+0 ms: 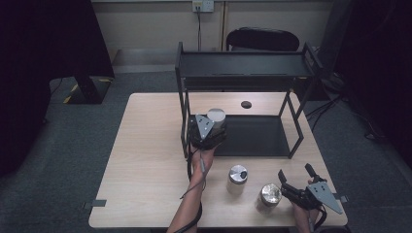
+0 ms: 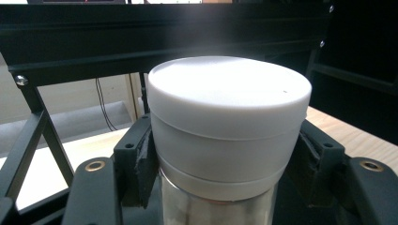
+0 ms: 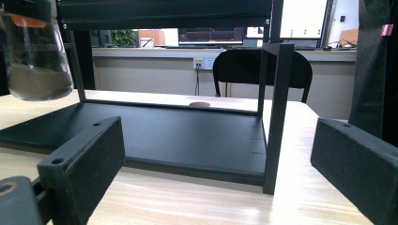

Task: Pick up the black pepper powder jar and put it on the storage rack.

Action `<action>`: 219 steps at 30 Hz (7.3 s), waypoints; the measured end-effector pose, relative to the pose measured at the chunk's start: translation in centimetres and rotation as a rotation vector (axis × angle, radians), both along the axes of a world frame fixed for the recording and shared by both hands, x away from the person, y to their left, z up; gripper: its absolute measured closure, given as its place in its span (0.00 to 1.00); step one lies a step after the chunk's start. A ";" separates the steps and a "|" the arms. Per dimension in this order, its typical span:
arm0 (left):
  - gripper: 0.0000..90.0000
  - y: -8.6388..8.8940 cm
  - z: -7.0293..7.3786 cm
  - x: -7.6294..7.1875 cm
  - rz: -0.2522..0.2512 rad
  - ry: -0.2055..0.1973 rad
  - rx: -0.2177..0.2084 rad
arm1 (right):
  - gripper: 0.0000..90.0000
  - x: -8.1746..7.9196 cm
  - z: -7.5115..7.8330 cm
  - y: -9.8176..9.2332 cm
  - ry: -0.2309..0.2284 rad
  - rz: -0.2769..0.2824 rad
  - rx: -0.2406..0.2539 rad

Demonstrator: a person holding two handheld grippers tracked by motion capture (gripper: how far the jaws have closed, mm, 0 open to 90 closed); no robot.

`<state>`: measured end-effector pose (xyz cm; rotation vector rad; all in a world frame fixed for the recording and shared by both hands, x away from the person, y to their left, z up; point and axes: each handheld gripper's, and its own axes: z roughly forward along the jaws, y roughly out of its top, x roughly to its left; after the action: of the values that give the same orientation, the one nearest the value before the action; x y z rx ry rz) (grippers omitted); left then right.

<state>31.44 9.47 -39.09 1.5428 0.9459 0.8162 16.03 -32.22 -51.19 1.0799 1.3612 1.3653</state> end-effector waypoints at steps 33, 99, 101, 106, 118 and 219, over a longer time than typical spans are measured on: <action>0.38 -0.5 -2.0 1.1 0.041 0.112 0.032 | 0.03 0.0 0.0 0.0 0.002 0.002 0.000; 0.30 -0.3 0.2 0.9 0.044 0.107 0.020 | 0.03 0.1 0.1 0.0 0.008 -0.001 0.001; 0.29 -0.2 0.5 0.8 0.040 0.103 0.022 | 0.03 0.0 0.1 0.1 0.008 -0.009 0.004; 0.26 0.2 1.3 0.4 0.035 0.082 0.021 | 0.03 0.0 0.1 0.1 0.005 -0.009 0.004; 0.10 0.4 1.3 0.0 0.052 0.071 -0.005 | 0.03 0.0 0.1 0.2 0.003 -0.012 0.003; 0.00 8.3 -3.6 -13.6 0.067 -0.160 -0.150 | 0.03 0.0 0.3 0.4 0.018 -0.018 -0.001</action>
<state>17.82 17.74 -42.72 1.3035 0.9237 0.8821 16.08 -31.84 -50.87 1.1037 1.3619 1.3441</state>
